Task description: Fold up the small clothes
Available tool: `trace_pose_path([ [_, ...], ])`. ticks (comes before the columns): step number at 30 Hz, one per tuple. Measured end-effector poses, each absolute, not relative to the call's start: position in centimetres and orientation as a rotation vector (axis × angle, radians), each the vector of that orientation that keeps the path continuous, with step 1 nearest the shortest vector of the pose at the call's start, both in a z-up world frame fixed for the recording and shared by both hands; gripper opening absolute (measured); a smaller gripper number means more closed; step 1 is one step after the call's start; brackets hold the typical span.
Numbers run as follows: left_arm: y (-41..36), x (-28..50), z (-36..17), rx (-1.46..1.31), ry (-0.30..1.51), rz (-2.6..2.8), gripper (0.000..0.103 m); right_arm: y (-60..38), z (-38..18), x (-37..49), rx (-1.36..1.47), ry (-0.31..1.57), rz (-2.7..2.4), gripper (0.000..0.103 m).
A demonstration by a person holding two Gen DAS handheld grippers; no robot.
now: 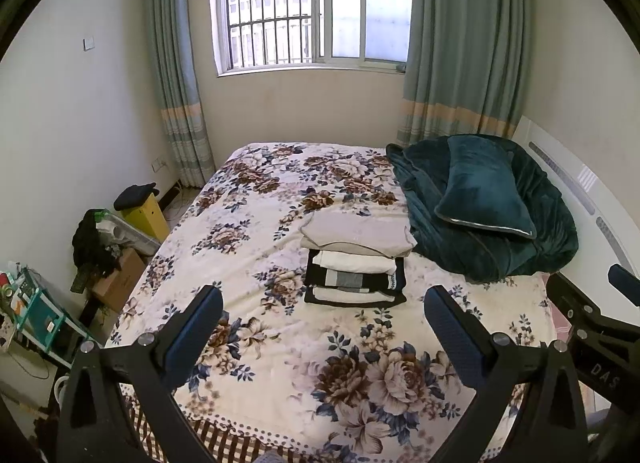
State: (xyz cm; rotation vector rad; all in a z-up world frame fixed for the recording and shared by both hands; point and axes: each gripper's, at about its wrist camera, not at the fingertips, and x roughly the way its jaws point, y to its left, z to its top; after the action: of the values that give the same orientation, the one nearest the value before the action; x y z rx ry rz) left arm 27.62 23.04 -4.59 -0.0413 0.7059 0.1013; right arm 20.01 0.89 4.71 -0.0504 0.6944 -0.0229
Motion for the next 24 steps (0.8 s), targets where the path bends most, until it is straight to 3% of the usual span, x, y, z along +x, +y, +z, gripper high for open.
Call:
trace_pose_path([
  [24,23.1,27.0,-3.9,-0.037,0.72,0.104,0.103,-0.1,5.7,19.6,-0.05,0.706,-0.01,0.103],
])
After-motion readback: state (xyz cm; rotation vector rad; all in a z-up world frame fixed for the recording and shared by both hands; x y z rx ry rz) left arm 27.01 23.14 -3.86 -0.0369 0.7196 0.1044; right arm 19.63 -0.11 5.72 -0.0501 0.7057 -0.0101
